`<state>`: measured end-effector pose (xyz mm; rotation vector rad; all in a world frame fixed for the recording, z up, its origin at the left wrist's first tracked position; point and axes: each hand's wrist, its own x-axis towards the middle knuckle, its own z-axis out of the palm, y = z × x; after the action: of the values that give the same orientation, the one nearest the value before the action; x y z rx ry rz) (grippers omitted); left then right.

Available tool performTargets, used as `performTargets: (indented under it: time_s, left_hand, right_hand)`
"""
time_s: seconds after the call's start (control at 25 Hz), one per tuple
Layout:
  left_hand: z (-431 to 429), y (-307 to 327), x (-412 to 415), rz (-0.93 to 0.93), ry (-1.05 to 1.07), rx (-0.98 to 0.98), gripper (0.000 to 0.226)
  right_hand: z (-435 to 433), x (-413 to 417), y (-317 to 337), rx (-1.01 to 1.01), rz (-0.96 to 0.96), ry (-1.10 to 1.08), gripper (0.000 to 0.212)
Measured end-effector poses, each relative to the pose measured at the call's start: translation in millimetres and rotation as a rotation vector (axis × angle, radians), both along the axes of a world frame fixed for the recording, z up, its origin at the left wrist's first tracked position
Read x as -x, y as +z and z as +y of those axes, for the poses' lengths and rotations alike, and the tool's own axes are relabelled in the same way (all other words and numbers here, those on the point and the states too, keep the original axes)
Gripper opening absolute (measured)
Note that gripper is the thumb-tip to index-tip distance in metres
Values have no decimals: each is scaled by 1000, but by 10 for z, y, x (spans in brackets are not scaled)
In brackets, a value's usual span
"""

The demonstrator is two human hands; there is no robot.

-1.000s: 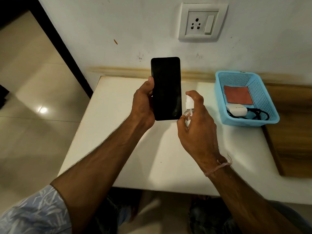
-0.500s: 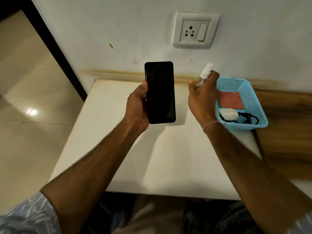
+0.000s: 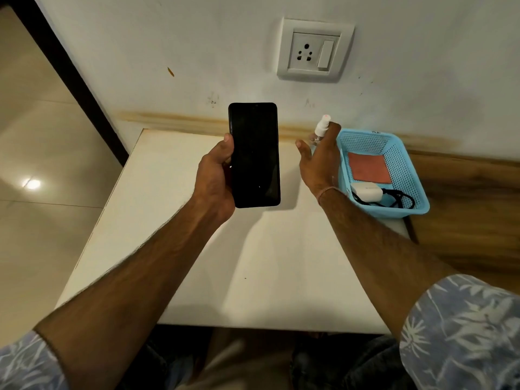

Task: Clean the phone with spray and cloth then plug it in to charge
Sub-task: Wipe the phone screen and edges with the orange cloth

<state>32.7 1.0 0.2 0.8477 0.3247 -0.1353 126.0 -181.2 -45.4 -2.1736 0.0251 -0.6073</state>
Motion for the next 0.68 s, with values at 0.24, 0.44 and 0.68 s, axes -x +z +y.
performTargets:
  time_s: [0.24,0.44,0.68]
  left_hand:
    - [-12,12,18,-10,-5,-16,45]
    - [2,-12,-13,-11,-22,5,49]
    - [1,-35,-10,-38,-50,31,47]
  right_hand:
    - [-4,21,29,-27,27,3,51]
    - [-102,155,291,-78,52,89,64]
    - [-1041,4,583,71,43,-292,30]
